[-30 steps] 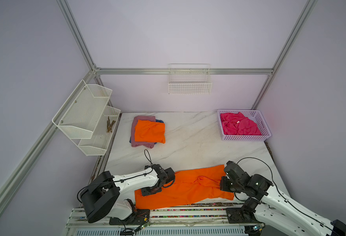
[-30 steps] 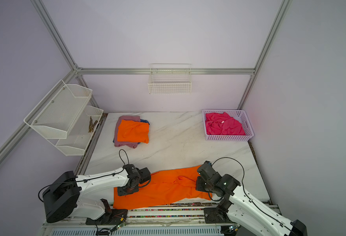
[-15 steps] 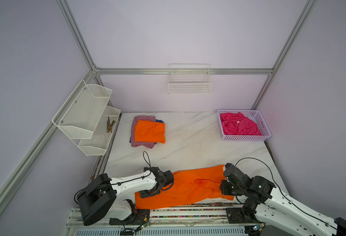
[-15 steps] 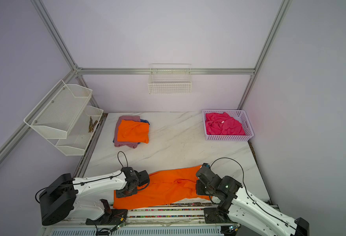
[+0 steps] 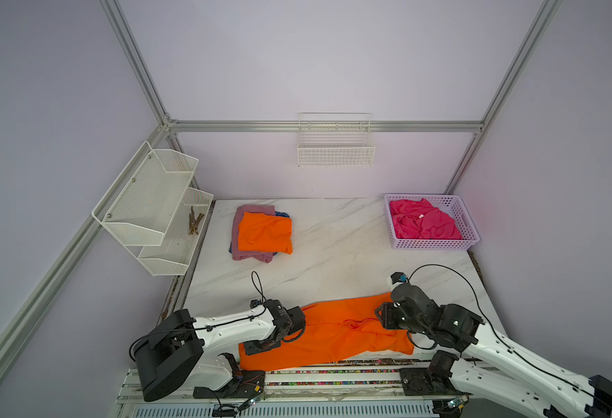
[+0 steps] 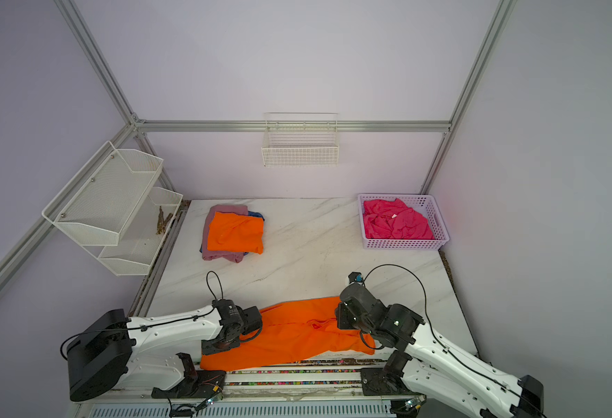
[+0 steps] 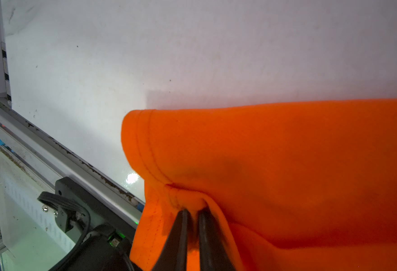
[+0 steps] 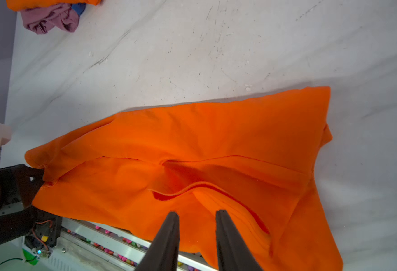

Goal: Fold and stack t-shirts
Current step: Smooth out the T-shirt at the center of the board.

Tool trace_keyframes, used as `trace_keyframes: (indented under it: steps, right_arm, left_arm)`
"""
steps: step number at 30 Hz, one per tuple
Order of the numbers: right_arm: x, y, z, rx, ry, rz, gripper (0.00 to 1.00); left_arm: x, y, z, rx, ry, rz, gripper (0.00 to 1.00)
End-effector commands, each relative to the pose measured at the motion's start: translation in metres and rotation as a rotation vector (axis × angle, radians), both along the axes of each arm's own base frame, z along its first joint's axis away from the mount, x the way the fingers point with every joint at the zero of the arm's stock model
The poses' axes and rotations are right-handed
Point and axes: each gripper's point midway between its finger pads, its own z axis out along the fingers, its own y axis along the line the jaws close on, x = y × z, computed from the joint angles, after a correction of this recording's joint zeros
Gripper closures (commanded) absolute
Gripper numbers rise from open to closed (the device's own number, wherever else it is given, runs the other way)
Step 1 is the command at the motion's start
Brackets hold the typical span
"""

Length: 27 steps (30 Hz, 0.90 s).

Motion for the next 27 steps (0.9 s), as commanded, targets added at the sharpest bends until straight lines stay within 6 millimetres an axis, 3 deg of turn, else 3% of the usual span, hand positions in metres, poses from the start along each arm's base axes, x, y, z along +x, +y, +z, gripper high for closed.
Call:
trace_keyframes:
  steps: [1,6,17,20,27]
  right_arm:
    - [0.023,0.029,0.015,0.059,-0.111,0.062,0.63]
    - [0.027,0.046,0.017,0.011,-0.102,0.165,0.61]
    - [-0.007,0.044,0.001,-0.034,0.03,0.315,0.59]
    - [-0.009,0.043,-0.008,-0.05,0.047,0.316,0.57]
    - [-0.011,0.059,-0.016,-0.068,0.088,0.379,0.53]
  left_arm:
    - [0.007,-0.005,0.005,-0.015,-0.044,0.01,0.84]
    - [0.014,-0.01,0.009,-0.024,-0.067,-0.01,0.84]
    - [0.011,-0.013,-0.002,-0.036,-0.044,-0.008,0.83]
    - [0.012,-0.016,-0.004,-0.035,-0.039,-0.01,0.83]
    - [0.019,-0.025,-0.003,-0.046,-0.044,-0.031,0.83]
